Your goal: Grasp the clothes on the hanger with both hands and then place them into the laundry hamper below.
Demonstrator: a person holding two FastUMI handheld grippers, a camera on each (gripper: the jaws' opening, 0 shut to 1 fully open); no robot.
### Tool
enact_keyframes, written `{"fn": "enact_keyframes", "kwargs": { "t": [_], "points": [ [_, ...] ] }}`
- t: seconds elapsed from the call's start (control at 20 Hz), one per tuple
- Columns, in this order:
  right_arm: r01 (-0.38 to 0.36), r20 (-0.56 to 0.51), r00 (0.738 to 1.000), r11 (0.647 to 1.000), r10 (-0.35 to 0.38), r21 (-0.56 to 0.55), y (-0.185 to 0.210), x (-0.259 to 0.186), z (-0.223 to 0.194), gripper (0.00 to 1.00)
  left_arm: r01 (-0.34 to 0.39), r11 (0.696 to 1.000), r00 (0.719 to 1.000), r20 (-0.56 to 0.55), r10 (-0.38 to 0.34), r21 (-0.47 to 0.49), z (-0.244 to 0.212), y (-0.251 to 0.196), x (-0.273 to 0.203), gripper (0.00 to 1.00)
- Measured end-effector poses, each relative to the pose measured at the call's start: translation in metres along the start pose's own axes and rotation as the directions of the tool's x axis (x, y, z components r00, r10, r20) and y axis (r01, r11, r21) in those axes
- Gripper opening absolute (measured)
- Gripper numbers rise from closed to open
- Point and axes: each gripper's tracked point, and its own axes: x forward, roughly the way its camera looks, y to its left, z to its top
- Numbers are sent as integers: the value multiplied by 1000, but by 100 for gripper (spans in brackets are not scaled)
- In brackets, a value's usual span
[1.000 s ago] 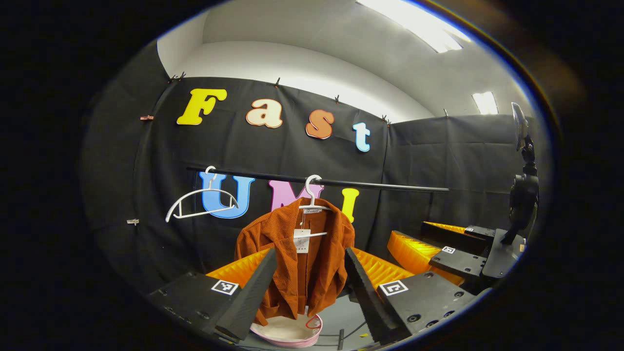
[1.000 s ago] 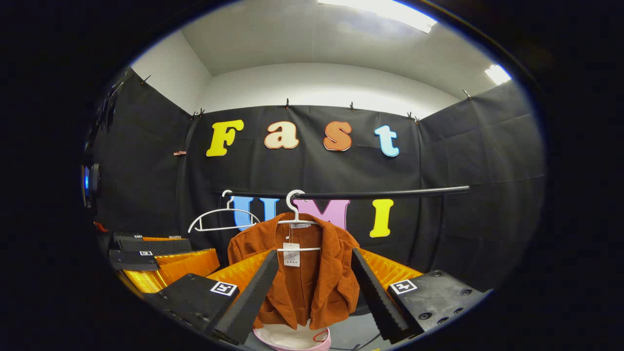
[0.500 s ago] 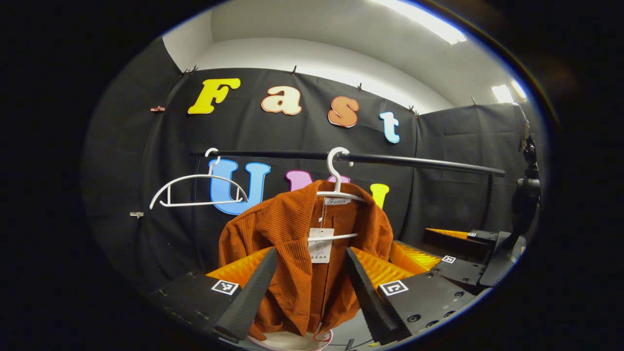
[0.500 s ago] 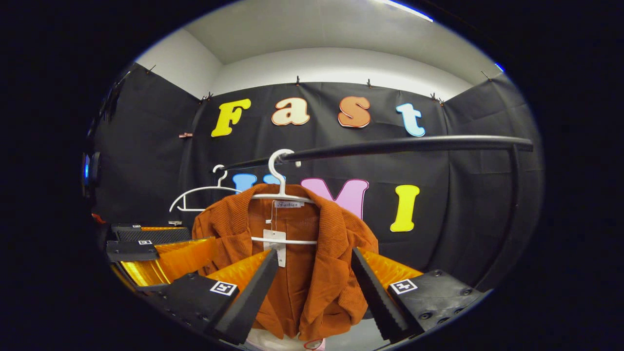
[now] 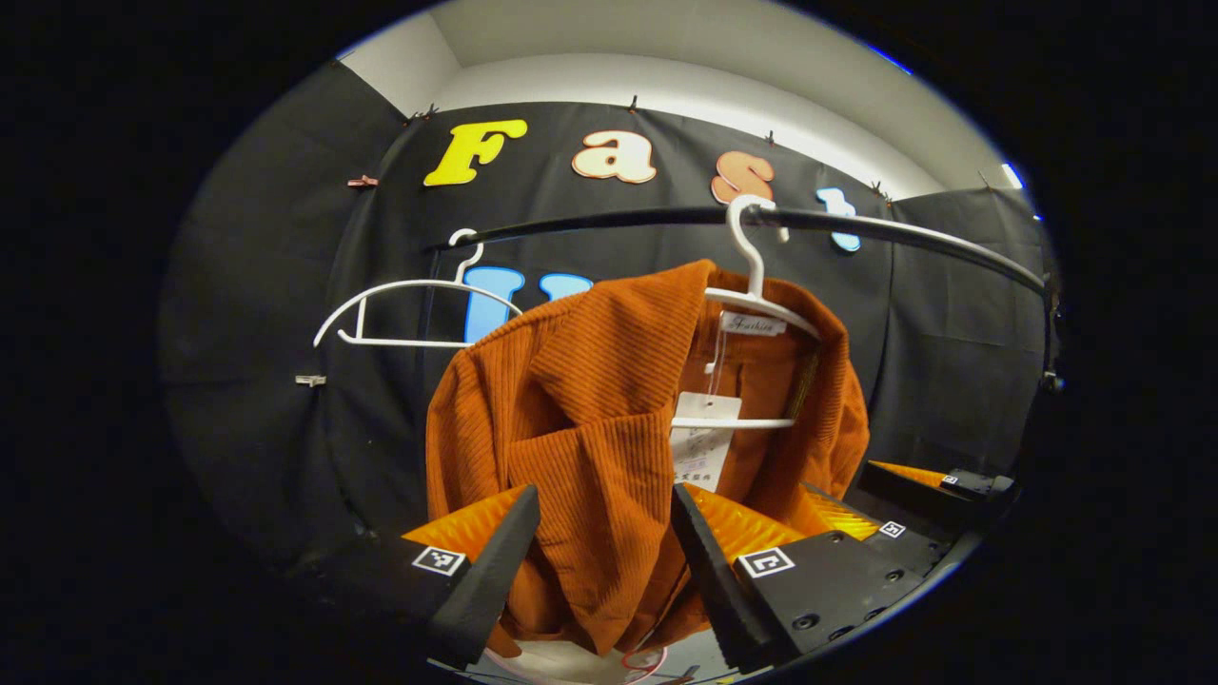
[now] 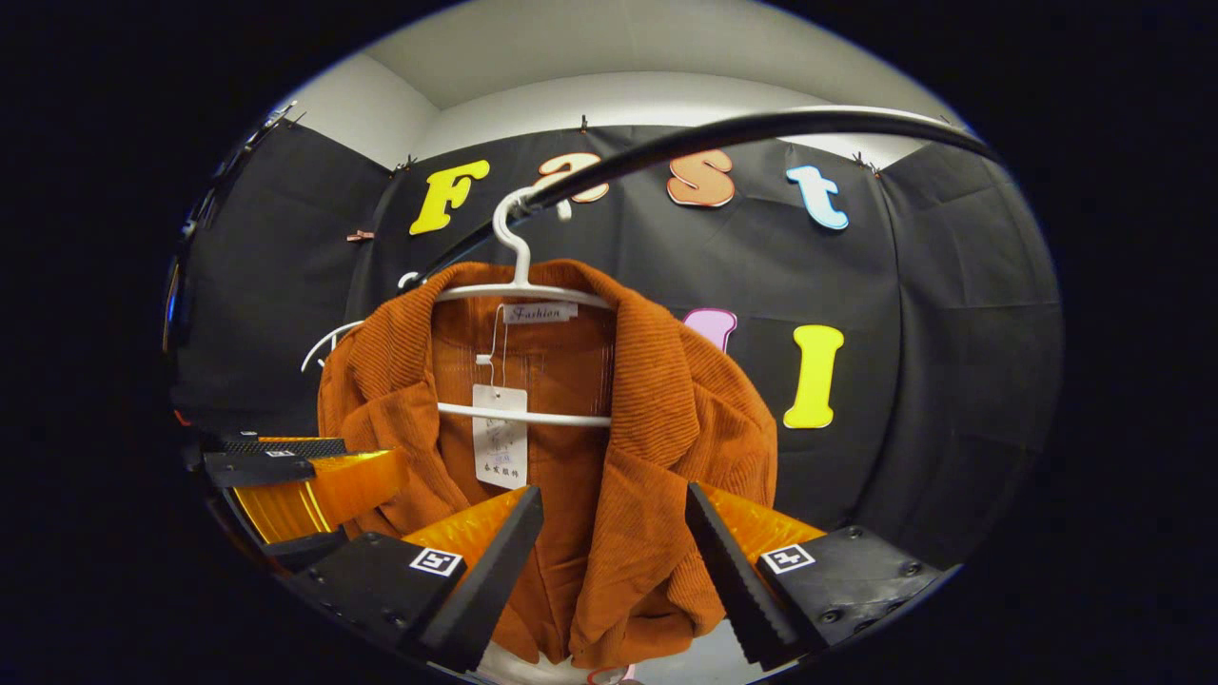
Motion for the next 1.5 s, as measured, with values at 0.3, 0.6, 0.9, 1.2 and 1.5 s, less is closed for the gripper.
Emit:
{"fn": "enact_keyframes", "kwargs": {
  "t": [0.3, 0.6, 0.9, 1.2, 1.5],
  "points": [
    [-1, -43, 999, 999, 3, 48, -10, 38, -21, 98, -86, 996, 996, -28, 86, 4, -14, 4, 39, 87],
    [-19, -38, 999, 998, 21, 57, -17, 93, -25, 98, -162, 987, 987, 5, 162, 0, -6, 14, 80, 87],
    [16, -20, 1000, 999, -15, 38, -60, 120, -20, 16, -184, 982, 983, 19, 185, -33, 2, 21, 98, 14],
    [-45, 15, 999, 988, 44, 144, -83, 101, -8, 17, -224, 972, 974, 29, 227, -70, 16, 61, 65, 6],
    [-49, 95, 995, 962, 24, 270, -118, 91, 28, 12, -307, 951, 944, 112, 310, -48, 56, 82, 7, 6]
  ]
}}
